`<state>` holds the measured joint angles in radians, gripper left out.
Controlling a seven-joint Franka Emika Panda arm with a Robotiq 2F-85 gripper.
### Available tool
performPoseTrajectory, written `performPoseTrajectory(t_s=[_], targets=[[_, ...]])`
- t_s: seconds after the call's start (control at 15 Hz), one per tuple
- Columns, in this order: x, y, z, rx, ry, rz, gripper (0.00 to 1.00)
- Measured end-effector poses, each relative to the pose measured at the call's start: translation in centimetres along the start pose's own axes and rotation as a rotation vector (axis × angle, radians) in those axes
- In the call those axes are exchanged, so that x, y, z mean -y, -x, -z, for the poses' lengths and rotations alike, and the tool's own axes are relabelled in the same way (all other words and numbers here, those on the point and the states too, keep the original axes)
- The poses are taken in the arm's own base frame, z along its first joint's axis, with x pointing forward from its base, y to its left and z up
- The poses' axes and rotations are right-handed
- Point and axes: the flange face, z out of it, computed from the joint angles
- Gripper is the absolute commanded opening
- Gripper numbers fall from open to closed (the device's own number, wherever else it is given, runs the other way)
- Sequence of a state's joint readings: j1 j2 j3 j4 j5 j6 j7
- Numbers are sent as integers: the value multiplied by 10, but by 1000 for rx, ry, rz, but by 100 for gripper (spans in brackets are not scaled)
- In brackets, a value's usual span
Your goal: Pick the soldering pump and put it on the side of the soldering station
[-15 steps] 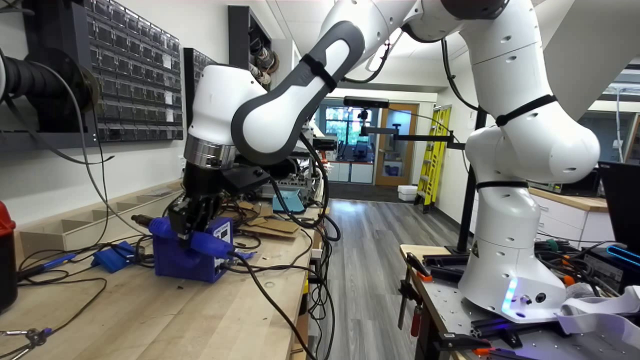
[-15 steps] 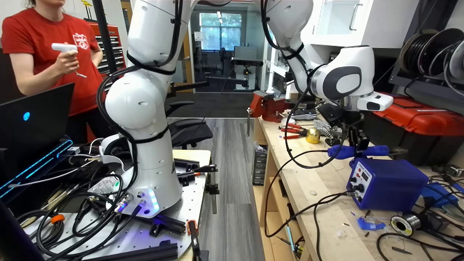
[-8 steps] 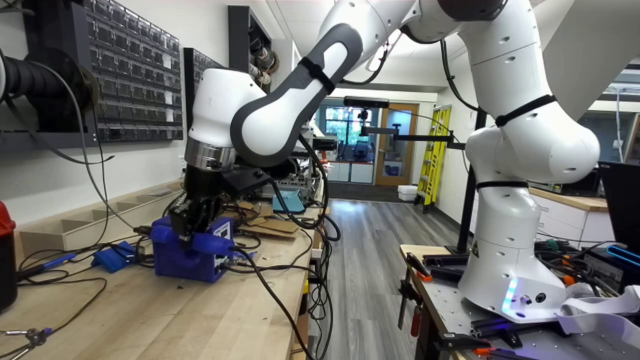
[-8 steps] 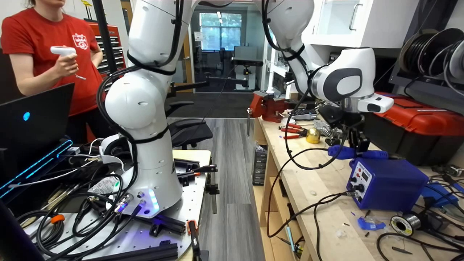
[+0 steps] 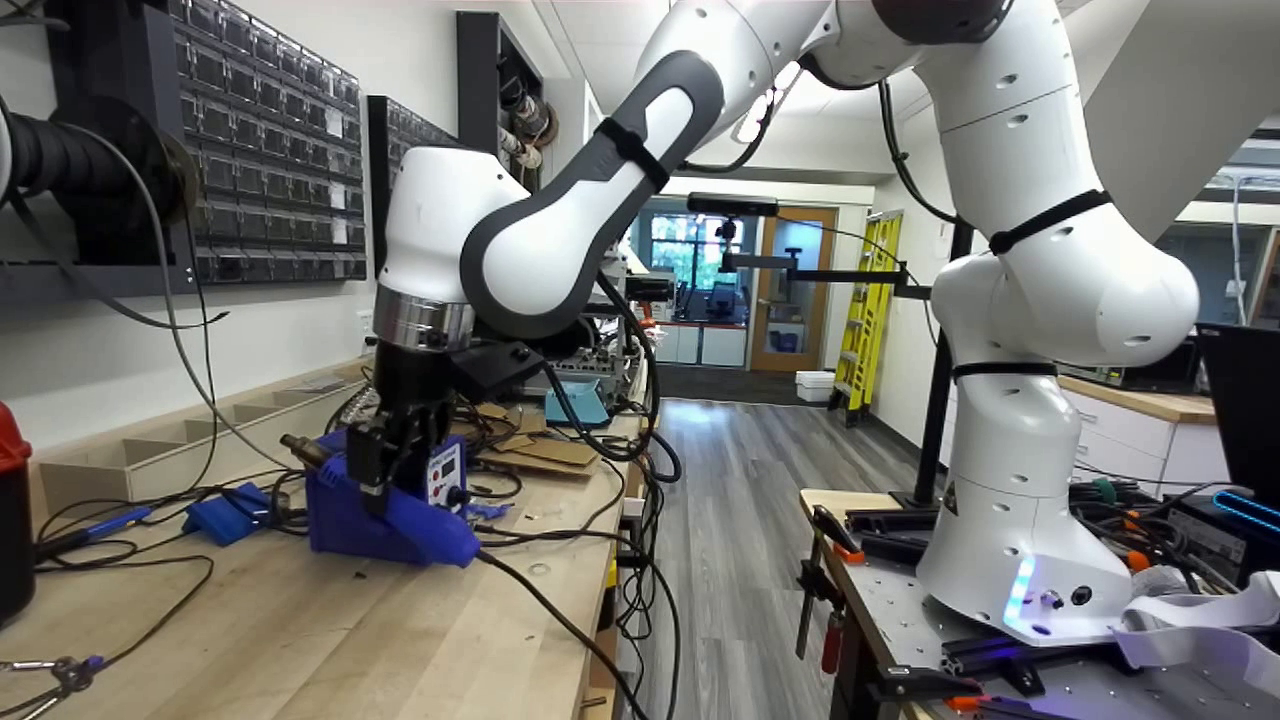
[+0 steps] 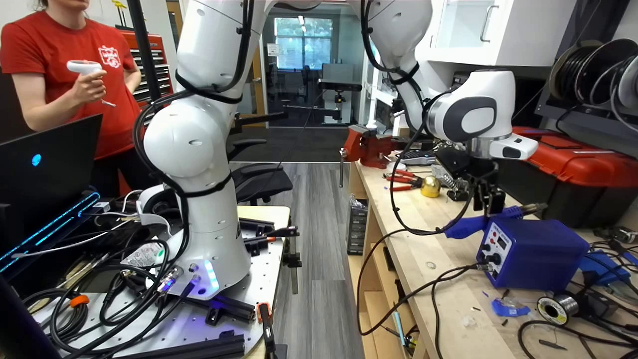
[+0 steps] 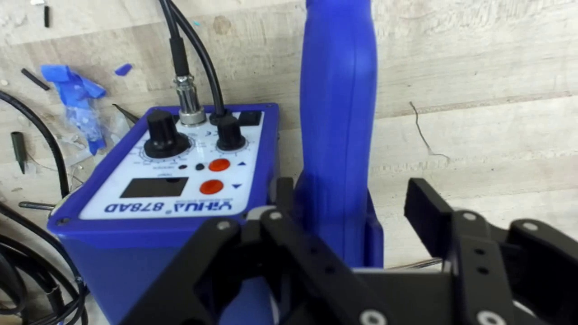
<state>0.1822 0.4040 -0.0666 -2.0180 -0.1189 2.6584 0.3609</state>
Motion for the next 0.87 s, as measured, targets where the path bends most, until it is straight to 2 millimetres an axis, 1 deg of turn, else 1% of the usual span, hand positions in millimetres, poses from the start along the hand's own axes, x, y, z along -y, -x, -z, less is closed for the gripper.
performPoseTrajectory(t_s=[0.13,0.4,0.87], targets=[[2,2,-1,6,-3,1,100],[8,4,-1,13,-17,-2,100],[10,6,-2,23,-19,-4,100]])
